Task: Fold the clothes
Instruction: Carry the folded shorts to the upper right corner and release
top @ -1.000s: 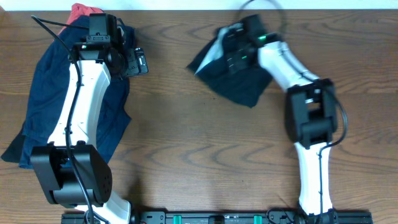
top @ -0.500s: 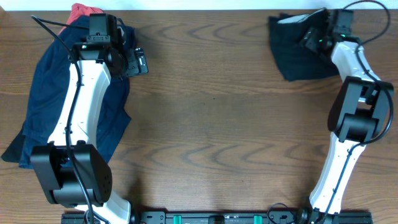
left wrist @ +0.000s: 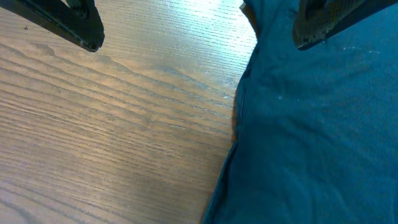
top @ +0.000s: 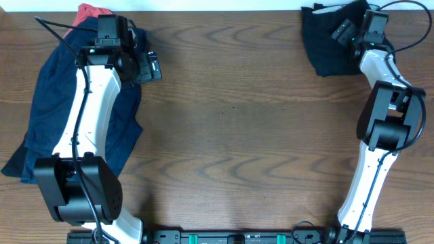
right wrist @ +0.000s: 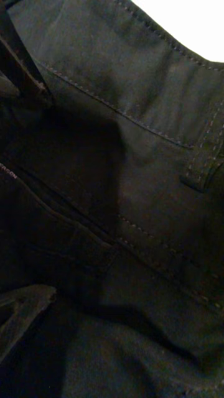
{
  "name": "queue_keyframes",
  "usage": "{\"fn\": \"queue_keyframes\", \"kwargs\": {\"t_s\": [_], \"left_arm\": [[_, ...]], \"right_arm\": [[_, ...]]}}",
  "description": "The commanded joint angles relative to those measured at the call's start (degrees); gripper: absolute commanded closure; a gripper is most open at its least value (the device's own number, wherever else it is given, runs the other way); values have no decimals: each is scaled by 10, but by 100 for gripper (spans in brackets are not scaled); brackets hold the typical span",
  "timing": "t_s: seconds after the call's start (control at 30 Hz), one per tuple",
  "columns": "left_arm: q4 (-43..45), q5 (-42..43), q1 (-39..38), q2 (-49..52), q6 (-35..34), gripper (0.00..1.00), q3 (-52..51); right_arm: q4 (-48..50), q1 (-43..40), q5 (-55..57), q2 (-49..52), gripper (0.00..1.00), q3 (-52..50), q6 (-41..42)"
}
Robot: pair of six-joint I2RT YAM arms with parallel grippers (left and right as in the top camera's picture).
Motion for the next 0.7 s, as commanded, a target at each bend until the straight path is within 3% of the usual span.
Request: {"fn": "queue_keyframes", "kwargs": {"t_s": [0.0, 0.1, 0.27, 0.67], "left_arm": [[5, -5, 2, 9, 9, 2, -5], [7, -5, 1, 9, 9, 2, -5], [18, -4, 1, 9, 9, 2, -5], [26, -4, 1, 9, 5, 2, -5]], "right_arm": [[-34, -43, -5, 76, 8, -27, 27], [-40, -60, -29, 76, 5, -27, 24], [-40, -66, -63, 76, 1, -23, -70], [-49, -82, -44, 76, 1, -14, -74]]}}
